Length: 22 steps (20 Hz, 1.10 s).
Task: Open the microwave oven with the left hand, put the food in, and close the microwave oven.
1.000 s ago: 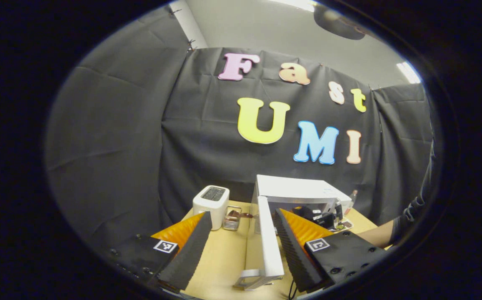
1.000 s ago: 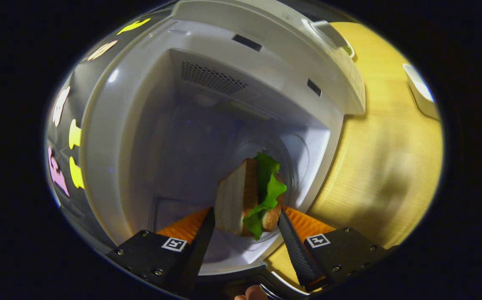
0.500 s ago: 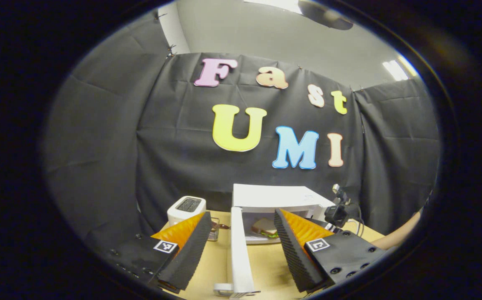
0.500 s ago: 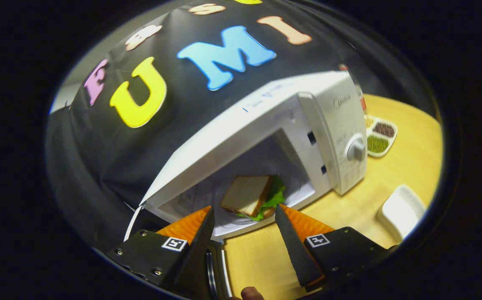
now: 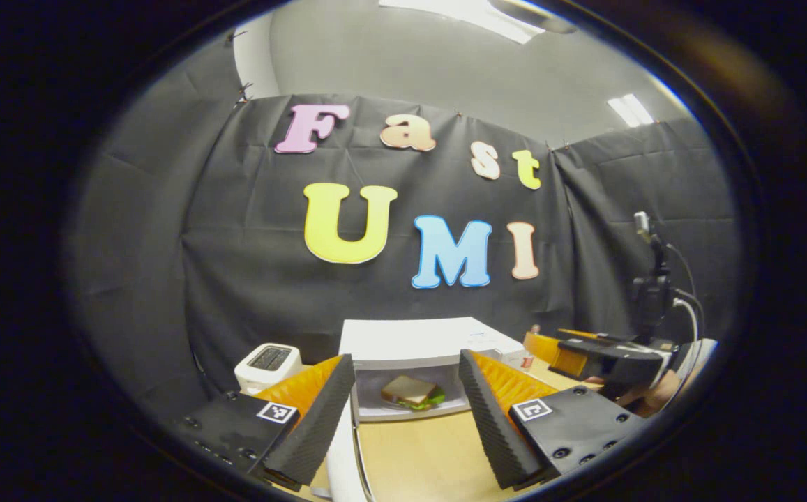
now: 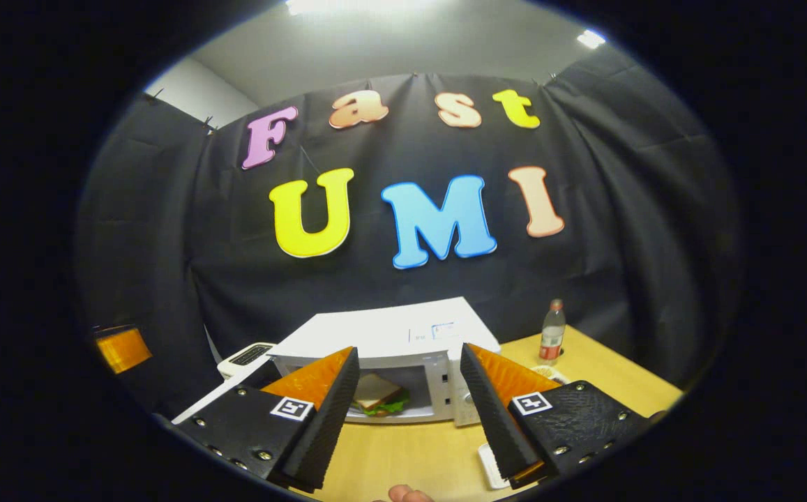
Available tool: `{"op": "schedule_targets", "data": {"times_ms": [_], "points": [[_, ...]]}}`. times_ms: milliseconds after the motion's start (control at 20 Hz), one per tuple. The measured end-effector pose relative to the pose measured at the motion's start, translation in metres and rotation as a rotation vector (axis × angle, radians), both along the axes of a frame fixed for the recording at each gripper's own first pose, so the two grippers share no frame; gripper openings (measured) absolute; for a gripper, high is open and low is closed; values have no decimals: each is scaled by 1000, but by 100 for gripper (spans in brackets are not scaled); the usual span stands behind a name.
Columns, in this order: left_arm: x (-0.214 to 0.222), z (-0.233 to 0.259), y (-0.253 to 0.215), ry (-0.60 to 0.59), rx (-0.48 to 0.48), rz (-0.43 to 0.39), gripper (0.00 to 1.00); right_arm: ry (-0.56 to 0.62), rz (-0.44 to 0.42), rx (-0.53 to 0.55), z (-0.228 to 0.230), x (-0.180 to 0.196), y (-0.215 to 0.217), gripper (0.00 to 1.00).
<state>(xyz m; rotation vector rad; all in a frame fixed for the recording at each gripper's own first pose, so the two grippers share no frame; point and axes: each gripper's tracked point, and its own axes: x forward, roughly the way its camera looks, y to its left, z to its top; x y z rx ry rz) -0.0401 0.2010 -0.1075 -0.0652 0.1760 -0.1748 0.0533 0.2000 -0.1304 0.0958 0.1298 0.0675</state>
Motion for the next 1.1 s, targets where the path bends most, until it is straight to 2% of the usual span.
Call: {"op": "schedule_targets", "data": {"times_ms": [250, 450, 650, 700, 750, 850, 900, 1000, 1100], "points": [[-3, 24, -21, -56, 18, 14, 95, -77, -6, -73, 53, -42, -31, 88], [-6, 28, -36, -56, 14, 22, 96, -87, 10, -92, 66, -60, -41, 91], [-14, 30, -33, -44, 31, 44, 97, -105, 14, -80, 75, -65, -47, 91], [-15, 30, -36, -38, 27, 29, 97, -111, 13, -79, 76, -64, -49, 91], [-18, 27, -36, -22, 27, 19, 69, -112, 14, -73, 78, -63, -49, 91], [-22, 15, -8, 15, 60, 82, 12, -103, 9, -60, 76, -62, -50, 91], [-27, 12, -2, 33, 45, 75, 9, -100, 4, -51, 76, -62, -52, 91], [-40, 10, 28, 50, 45, 129, 6, -95, -6, -47, 76, -60, -54, 91], [-56, -2, 73, 81, 69, 178, 10, -103, -19, -53, 78, -60, -58, 91]]}}
